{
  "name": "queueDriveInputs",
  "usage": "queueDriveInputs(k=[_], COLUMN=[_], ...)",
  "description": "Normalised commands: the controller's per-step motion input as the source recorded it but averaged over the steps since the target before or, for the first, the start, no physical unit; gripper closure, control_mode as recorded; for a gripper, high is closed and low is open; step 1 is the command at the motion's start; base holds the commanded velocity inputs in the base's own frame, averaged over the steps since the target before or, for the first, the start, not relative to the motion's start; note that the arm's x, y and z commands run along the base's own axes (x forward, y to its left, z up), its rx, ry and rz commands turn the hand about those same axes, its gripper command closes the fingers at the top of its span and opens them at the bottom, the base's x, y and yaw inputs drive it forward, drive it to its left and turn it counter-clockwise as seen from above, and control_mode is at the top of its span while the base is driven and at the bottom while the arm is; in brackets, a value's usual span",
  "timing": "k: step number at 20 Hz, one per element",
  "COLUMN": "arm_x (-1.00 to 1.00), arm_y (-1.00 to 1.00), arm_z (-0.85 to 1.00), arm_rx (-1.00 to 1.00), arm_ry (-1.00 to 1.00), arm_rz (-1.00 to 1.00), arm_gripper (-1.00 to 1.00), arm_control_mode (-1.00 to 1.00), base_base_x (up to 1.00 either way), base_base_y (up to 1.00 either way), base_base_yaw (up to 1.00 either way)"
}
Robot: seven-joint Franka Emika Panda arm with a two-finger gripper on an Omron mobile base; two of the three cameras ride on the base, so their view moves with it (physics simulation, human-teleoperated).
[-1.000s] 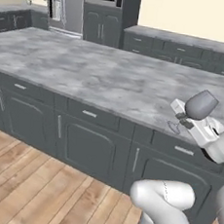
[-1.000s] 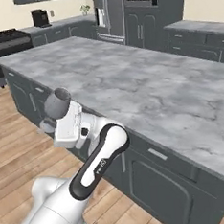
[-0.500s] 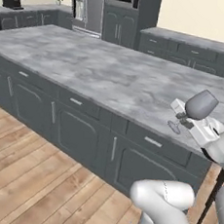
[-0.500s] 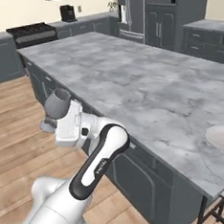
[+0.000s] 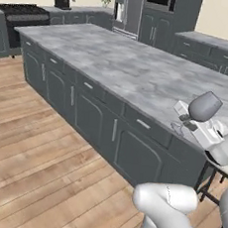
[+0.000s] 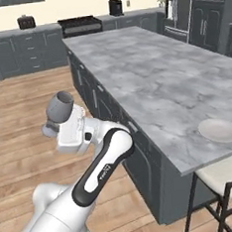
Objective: Retrieve the wine glasses from the counter and place one next to each plate.
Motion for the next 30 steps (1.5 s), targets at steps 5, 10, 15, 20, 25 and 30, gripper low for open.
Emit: queueDriveInputs(k=[5,10,15,20,25,30], arm_x=[0.00,0.00,0.00,0.00,0.00,0.00], arm_y=[0.00,0.00,0.00,0.00,0.00,0.00], arm_z=[0.00,0.00,0.00,0.00,0.00,0.00], arm_rx=[0.00,0.00,0.00,0.00,0.00,0.00], arm_ry=[0.00,0.00,0.00,0.00,0.00,0.00], arm_rz=[0.00,0.00,0.00,0.00,0.00,0.00], arm_gripper=[1.00,1.00,1.00,1.00,1.00,1.00], arm_control_mode=[1.00,1.00,1.00,1.00,1.00,1.00], base_base_x=[-0.40,-0.29,-0.20,0.01,-0.05,-0.07], base_base_y=[-1.00,-1.00,-1.00,-1.00,-1.00,-1.00], base_base_yaw=[0.44,0.26,0.31,0.34,0.28,0.38])
